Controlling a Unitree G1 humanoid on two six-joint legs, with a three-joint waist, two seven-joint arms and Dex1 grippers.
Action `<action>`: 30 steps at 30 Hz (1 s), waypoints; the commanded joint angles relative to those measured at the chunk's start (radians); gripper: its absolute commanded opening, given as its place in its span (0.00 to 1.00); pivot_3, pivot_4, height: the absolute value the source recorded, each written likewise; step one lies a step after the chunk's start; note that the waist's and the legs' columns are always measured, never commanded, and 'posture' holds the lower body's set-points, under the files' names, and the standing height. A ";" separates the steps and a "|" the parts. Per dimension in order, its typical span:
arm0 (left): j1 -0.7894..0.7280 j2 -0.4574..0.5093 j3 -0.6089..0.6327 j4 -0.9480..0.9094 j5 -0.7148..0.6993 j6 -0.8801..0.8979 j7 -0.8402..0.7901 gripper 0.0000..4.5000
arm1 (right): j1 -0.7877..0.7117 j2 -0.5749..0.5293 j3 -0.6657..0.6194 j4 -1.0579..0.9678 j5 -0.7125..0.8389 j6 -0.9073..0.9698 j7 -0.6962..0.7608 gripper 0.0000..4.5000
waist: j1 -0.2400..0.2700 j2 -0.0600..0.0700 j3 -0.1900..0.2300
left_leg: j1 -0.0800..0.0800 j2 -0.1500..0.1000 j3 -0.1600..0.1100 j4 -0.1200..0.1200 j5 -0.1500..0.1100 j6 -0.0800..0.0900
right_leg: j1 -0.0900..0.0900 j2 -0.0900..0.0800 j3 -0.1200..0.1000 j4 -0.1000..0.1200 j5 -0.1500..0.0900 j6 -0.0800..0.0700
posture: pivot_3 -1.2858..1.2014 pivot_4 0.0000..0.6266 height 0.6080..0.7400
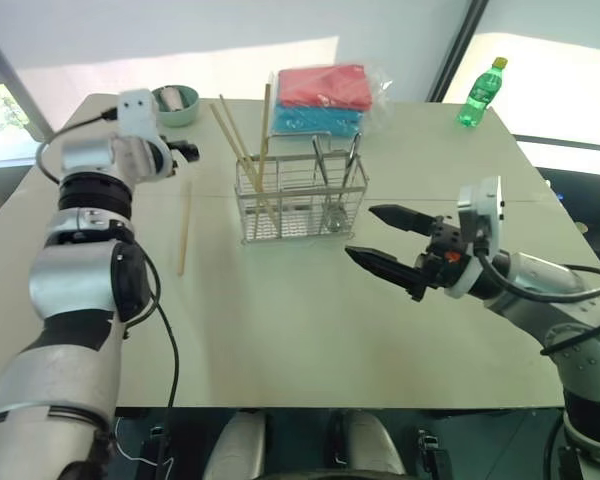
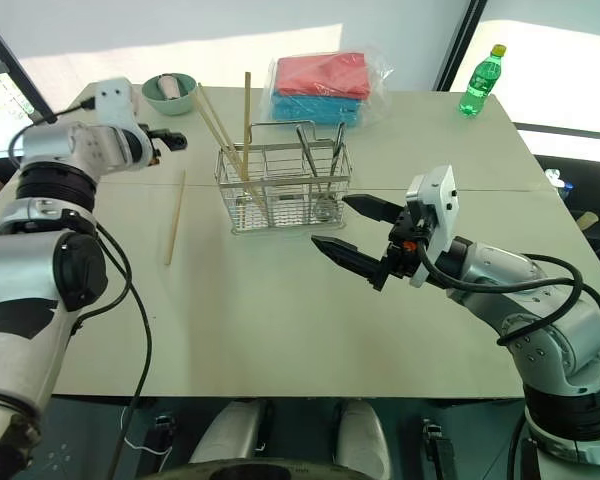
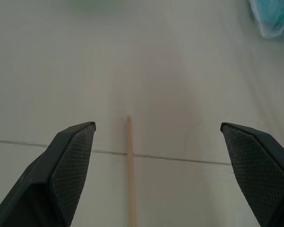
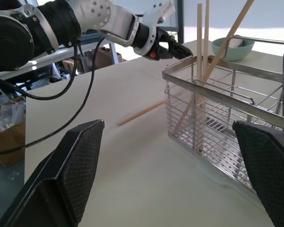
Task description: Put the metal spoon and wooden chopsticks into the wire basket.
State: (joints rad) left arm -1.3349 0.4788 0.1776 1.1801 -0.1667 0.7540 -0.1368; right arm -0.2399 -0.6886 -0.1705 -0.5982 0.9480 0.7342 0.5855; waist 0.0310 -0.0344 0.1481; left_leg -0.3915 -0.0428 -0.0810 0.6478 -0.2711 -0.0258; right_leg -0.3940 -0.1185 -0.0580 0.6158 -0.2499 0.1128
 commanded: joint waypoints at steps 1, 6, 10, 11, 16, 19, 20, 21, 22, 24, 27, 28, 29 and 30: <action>-0.021 -0.001 -0.002 0.042 0.033 -0.050 0.027 0.99 | 0.017 0.000 -0.023 -0.048 0.008 -0.013 -0.010 1.00 | 0.000 0.000 0.000 | 0.000 0.000 0.000 0.000 0.000 0.000 | 0.000 0.000 0.000 0.000 0.000 0.000 | 0.52 0.24 0.45; 0.007 -0.035 0.022 0.102 0.027 -0.025 0.031 0.99 | 0.070 -0.005 -0.035 -0.078 0.004 -0.017 -0.019 1.00 | 0.006 0.000 0.000 | 0.001 0.001 0.000 0.001 0.000 0.000 | 0.000 0.000 0.000 0.001 0.000 0.000 | 0.52 0.24 0.45; 0.032 -0.056 0.033 0.124 0.034 -0.046 0.054 0.99 | 0.087 -0.001 -0.045 -0.103 0.019 -0.015 -0.042 1.00 | 0.007 0.000 0.000 | 0.001 0.000 0.000 0.001 0.000 -0.001 | 0.000 0.000 0.000 0.001 0.000 0.000 | 0.52 0.24 0.45; 0.036 -0.060 0.040 0.127 0.031 -0.048 0.062 0.99 | 0.091 -0.001 -0.047 -0.107 0.021 -0.015 -0.046 1.00 | 0.007 0.000 0.000 | 0.000 0.000 0.000 0.001 0.000 0.000 | 0.000 0.000 0.000 0.001 0.000 0.000 | 0.52 0.24 0.45; 0.058 -0.069 0.070 0.140 0.028 -0.057 0.106 0.99 | 0.106 -0.004 -0.062 -0.115 0.036 -0.015 -0.064 1.00 | 0.007 0.000 0.000 | 0.001 0.000 0.000 0.001 0.000 -0.001 | 0.000 -0.001 0.000 0.001 0.000 0.001 | 0.52 0.24 0.45; 0.063 -0.070 0.087 0.141 0.022 -0.057 0.125 0.80 | 0.105 -0.005 -0.070 -0.116 0.045 -0.014 -0.073 1.00 | 0.006 0.000 -0.001 | 0.001 0.001 0.000 0.001 0.000 -0.001 | 0.000 -0.001 0.000 0.001 0.000 0.001 | 0.52 0.24 0.45; 0.064 -0.071 0.092 0.142 0.020 -0.056 0.128 0.70 | 0.105 -0.006 -0.071 -0.116 0.047 -0.013 -0.075 1.00 | 0.007 0.000 -0.001 | 0.001 0.001 0.000 0.001 0.000 -0.001 | 0.000 -0.001 0.000 0.001 0.000 0.001 | 0.52 0.24 0.45; 0.065 -0.072 0.094 0.142 0.021 -0.057 0.129 0.58 | 0.105 -0.006 -0.072 -0.116 0.048 -0.013 -0.076 1.00 | 0.007 0.000 -0.001 | 0.001 0.001 0.000 0.001 0.000 -0.001 | 0.000 -0.001 0.000 0.002 0.000 0.001 | 0.52 0.24 0.45; 0.065 -0.072 0.096 0.142 0.021 -0.058 0.130 0.47 | 0.106 -0.006 -0.072 -0.117 0.048 -0.013 -0.077 1.00 | 0.008 0.000 -0.001 | 0.001 0.001 0.000 0.001 0.000 -0.001 | 0.000 -0.001 0.000 0.002 0.000 0.001 | 0.52 0.24 0.45; 0.066 -0.072 0.101 0.142 0.021 -0.058 0.136 0.24 | 0.107 -0.007 -0.073 -0.117 0.050 -0.013 -0.078 1.00 | 0.010 0.000 -0.001 | 0.001 0.000 0.000 0.001 0.000 -0.001 | 0.001 -0.001 0.000 0.002 0.000 0.001 | 0.52 0.24 0.45; 0.065 -0.070 0.107 0.142 0.023 -0.058 0.140 0.02 | 0.102 -0.007 -0.069 -0.116 0.052 -0.013 -0.084 1.00 | 0.010 0.000 -0.001 | 0.001 -0.001 0.000 0.001 0.000 -0.001 | 0.001 -0.001 0.000 0.001 0.001 0.001 | 0.52 0.24 0.45; 0.064 -0.070 0.109 0.141 0.023 -0.056 0.141 0.02 | 0.100 -0.007 -0.068 -0.114 0.053 -0.014 -0.085 1.00 | 0.009 0.000 -0.001 | 0.001 -0.001 0.000 0.001 0.000 -0.001 | 0.001 -0.001 0.000 0.001 0.001 0.001 | 0.52 0.24 0.45; 0.062 -0.071 0.110 0.141 0.022 -0.054 0.143 0.02 | 0.099 -0.008 -0.068 -0.112 0.053 -0.014 -0.084 1.00 | 0.009 0.000 -0.001 | 0.001 -0.001 0.000 0.001 0.000 -0.001 | 0.001 -0.001 0.000 0.001 0.001 0.001 | 0.52 0.24 0.45; 0.058 -0.069 0.112 0.140 0.021 -0.051 0.143 0.02 | 0.097 -0.009 -0.067 -0.109 0.052 -0.015 -0.083 1.00 | 0.008 0.000 -0.001 | 0.001 -0.001 0.000 0.001 0.000 -0.001 | 0.001 -0.001 0.000 0.001 0.001 0.001 | 0.52 0.24 0.45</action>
State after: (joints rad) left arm -1.2688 0.4110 0.2722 1.3172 -0.1408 0.6916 0.0048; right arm -0.1271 -0.6897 -0.2134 -0.6805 0.9865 0.7342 0.5021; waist 0.0395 -0.0341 0.1470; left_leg -0.3906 -0.0434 -0.0810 0.6492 -0.2710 -0.0264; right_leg -0.3929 -0.1198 -0.0580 0.6173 -0.2493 0.1135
